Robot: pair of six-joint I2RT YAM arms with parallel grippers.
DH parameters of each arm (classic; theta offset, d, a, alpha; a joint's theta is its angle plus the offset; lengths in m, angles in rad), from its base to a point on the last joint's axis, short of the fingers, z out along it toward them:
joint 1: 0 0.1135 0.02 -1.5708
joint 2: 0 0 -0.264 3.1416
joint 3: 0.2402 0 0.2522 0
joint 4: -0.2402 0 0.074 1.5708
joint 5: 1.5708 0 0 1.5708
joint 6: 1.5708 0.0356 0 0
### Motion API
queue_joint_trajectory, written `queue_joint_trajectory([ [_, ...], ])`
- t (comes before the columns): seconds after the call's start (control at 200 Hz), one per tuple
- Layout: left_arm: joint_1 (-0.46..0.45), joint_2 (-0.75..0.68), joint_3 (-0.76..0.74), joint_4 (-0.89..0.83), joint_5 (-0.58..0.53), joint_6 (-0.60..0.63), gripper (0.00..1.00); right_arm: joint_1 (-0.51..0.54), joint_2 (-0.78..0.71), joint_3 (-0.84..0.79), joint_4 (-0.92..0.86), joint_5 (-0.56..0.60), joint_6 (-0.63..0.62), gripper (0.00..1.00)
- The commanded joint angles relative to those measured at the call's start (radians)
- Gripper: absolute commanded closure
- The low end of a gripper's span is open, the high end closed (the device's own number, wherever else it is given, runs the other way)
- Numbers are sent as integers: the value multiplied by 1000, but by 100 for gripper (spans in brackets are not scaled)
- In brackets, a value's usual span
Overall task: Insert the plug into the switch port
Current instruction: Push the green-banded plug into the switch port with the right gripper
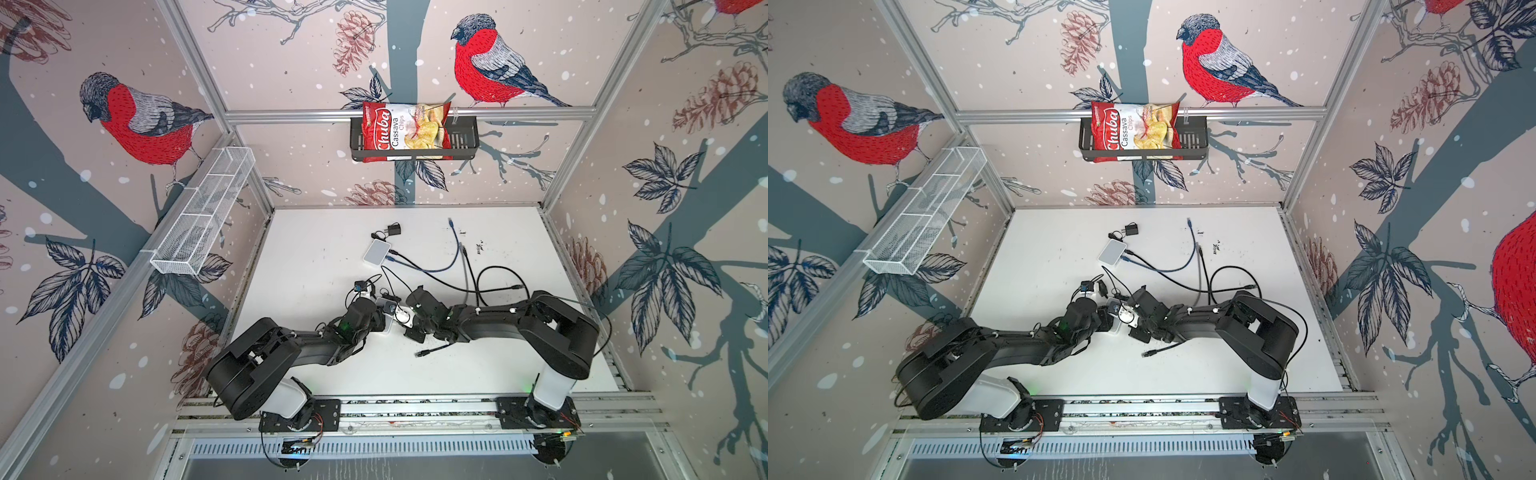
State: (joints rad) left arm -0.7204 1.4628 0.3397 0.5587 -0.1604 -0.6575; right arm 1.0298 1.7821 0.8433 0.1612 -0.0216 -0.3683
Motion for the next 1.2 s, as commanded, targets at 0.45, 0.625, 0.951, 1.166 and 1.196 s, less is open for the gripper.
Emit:
queue_joint_trajectory([
  [0.45,44,-172,41,-105,78,9,16,-87,45,48,41,-19,-153,93],
  [0.625,65,-236,39,-159,9,44,2,-123,59,45,24,-15,-153,91],
  [0.951,98,-293,31,-226,-12,73,2,-157,120,76,-31,-13,-179,86],
  [1.166,98,-357,15,-238,-25,106,2,-158,120,97,-66,-26,-179,75],
  [1.196,98,-365,13,-240,-26,111,2,-158,113,94,-69,-33,-179,72],
])
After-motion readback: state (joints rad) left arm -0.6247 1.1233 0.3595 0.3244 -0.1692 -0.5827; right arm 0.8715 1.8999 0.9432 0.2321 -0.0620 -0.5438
